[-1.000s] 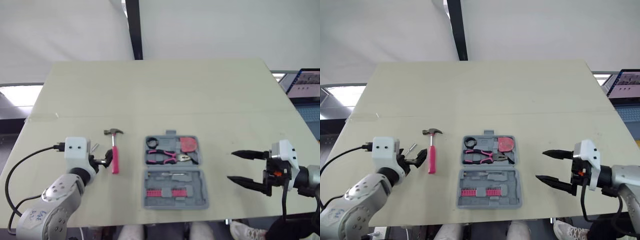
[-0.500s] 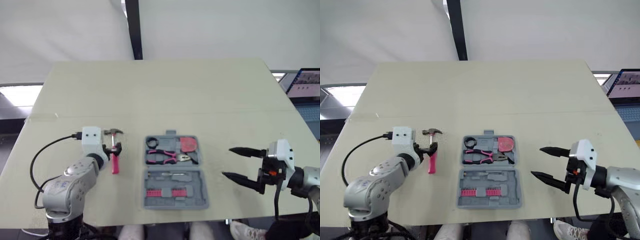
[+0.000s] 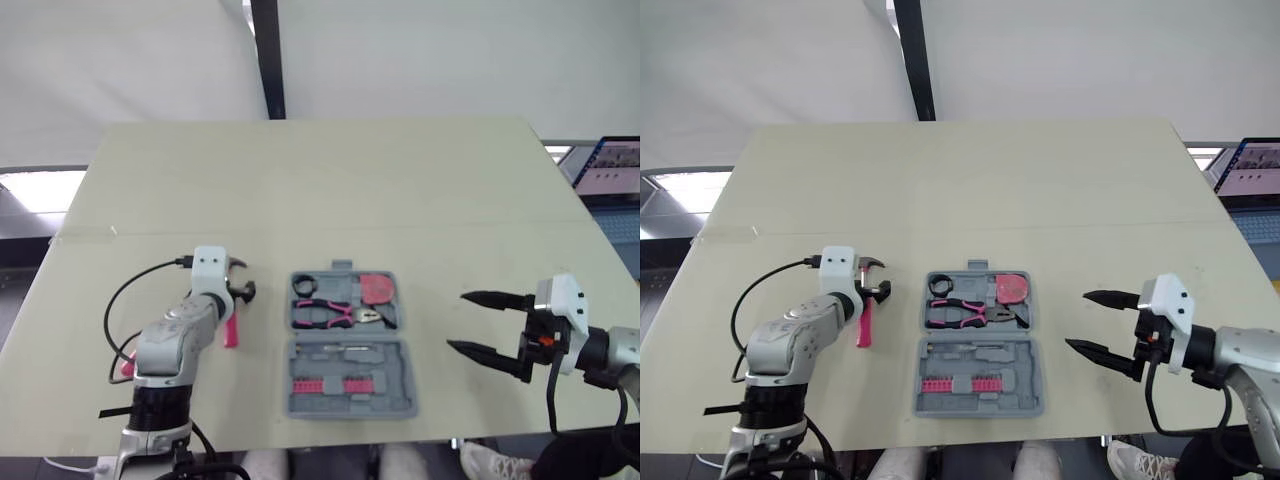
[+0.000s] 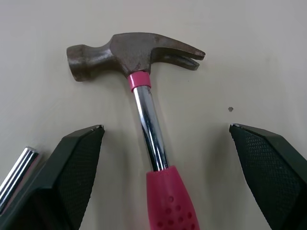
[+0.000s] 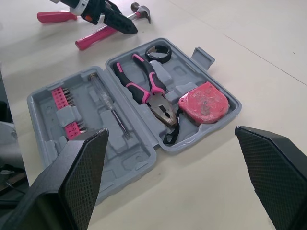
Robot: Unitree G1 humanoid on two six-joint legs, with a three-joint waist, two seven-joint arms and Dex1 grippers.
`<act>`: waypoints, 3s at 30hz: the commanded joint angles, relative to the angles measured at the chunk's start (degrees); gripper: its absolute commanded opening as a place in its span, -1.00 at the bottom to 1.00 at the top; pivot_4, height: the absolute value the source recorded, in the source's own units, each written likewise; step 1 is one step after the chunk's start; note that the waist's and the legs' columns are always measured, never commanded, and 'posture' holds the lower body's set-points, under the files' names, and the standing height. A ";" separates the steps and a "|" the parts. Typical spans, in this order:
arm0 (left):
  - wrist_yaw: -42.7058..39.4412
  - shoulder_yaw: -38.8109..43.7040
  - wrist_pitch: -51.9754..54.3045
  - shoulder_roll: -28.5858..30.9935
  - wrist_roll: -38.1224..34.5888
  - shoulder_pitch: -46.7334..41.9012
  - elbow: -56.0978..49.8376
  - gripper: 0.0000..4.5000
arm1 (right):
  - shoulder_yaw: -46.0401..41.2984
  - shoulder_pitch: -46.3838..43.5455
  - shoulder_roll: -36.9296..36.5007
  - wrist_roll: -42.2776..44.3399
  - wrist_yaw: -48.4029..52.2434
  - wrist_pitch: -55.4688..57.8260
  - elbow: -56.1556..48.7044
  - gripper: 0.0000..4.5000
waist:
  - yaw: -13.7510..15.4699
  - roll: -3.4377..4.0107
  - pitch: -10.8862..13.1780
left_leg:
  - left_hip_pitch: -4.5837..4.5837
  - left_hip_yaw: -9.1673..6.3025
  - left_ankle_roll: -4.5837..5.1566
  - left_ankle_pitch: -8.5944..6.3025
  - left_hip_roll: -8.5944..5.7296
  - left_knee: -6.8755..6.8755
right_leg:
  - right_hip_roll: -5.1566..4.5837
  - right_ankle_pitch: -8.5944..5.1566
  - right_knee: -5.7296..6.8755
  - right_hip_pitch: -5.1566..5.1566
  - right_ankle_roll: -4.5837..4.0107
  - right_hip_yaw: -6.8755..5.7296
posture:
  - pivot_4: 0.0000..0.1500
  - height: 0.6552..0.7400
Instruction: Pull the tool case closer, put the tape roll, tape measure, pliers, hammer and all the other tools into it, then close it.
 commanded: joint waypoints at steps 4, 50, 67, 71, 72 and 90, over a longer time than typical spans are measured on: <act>-0.83 -0.76 -4.75 -0.43 2.91 -3.63 7.27 1.00 | -1.24 0.60 -0.77 0.08 -0.48 -0.39 -1.41 0.98 | 0.13 0.00 0.00 | 0.01 0.00 0.00 0.00 0.00 0.01 | 0.00 0.00 0.01 0.00 0.00 0.00 | 1.00 1.00; -44.71 -10.10 -2.58 28.72 -17.55 11.44 -35.75 -0.98 | 1.79 1.73 -1.72 -1.11 2.02 -2.06 -1.29 1.00 | -0.14 0.04 0.11 | -0.05 -0.01 0.00 0.00 0.01 -0.02 | -0.01 0.01 -0.06 -0.04 0.01 0.03 | 1.00 1.00; -35.19 -31.15 2.73 18.34 -9.98 -1.08 -31.55 -0.98 | -0.11 5.15 -2.78 -1.04 2.69 -1.98 -2.09 1.00 | 0.47 0.02 0.13 | -0.08 0.01 0.01 0.00 -0.01 0.02 | -0.01 0.01 -0.06 -0.02 0.01 0.03 | 1.00 1.00; -32.96 -33.10 5.30 16.55 -9.74 -0.14 -33.68 -0.98 | -0.75 5.36 -3.76 -0.49 3.27 -1.21 -2.12 1.00 | 0.38 0.03 0.13 | -0.07 0.01 0.01 0.00 -0.01 -0.01 | -0.01 0.01 -0.07 -0.04 0.01 0.03 | 1.00 1.00; -32.83 -33.93 5.77 16.37 -9.84 -0.29 -34.16 -0.98 | -0.68 5.24 -4.14 -0.48 3.58 -1.18 -1.82 1.00 | 0.40 0.03 0.13 | -0.07 0.00 0.01 0.00 0.00 -0.01 | -0.01 0.01 -0.07 -0.04 0.01 0.03 | 1.00 1.00; -29.53 -47.72 12.74 9.45 -5.48 -12.84 -27.50 -0.98 | 0.24 2.99 -6.52 -0.79 5.06 -0.37 0.52 1.00 | 1.39 0.02 0.14 | -0.13 -0.02 0.02 -0.01 -0.02 0.13 | -0.01 0.01 -0.07 0.00 0.02 0.02 | 1.00 1.00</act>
